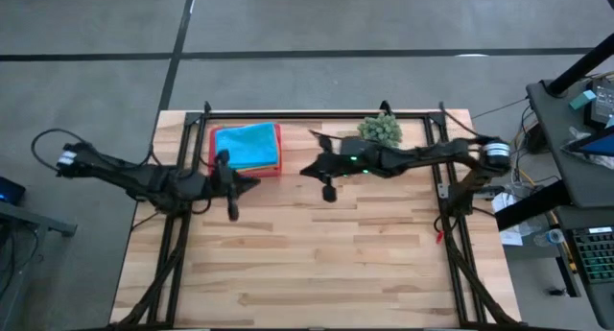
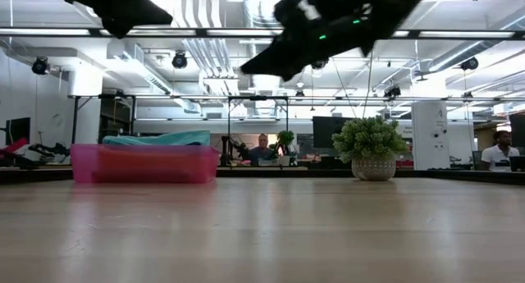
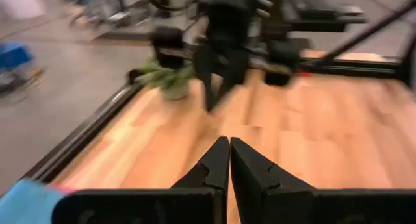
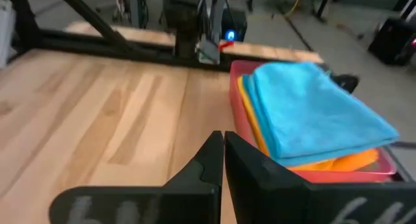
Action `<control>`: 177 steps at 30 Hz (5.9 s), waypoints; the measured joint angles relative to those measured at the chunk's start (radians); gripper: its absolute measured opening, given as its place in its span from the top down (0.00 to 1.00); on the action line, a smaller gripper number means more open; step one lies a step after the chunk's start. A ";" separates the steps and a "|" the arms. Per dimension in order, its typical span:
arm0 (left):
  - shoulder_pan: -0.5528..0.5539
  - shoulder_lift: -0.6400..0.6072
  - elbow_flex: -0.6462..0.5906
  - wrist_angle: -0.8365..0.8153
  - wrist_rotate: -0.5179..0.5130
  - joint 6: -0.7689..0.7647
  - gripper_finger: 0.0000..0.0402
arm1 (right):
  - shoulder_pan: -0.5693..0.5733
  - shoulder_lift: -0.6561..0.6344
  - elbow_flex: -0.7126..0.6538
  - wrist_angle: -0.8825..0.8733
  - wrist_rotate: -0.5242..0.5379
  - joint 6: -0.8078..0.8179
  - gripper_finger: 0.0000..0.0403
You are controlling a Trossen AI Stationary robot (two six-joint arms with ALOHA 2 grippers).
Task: Fold microfiber towels
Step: Return to Home Position
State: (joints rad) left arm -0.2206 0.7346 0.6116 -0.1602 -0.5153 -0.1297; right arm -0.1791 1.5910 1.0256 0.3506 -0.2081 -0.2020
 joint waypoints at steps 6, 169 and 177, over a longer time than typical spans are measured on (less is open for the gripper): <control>-0.080 0.027 -0.060 0.111 -0.009 0.032 1.00 | 0.000 -0.165 -0.205 0.068 0.002 -0.013 0.98; -0.074 -0.658 -0.607 0.282 0.054 0.084 1.00 | 0.008 -1.555 -1.015 -0.320 0.235 0.140 0.98; -0.073 -0.657 -0.607 0.282 0.054 0.084 1.00 | 0.008 -1.555 -1.015 -0.318 0.235 0.141 0.98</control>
State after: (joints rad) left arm -0.2939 0.0780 0.0044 0.1223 -0.4614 -0.0456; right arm -0.1708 0.0357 0.0101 0.0322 0.0265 -0.0608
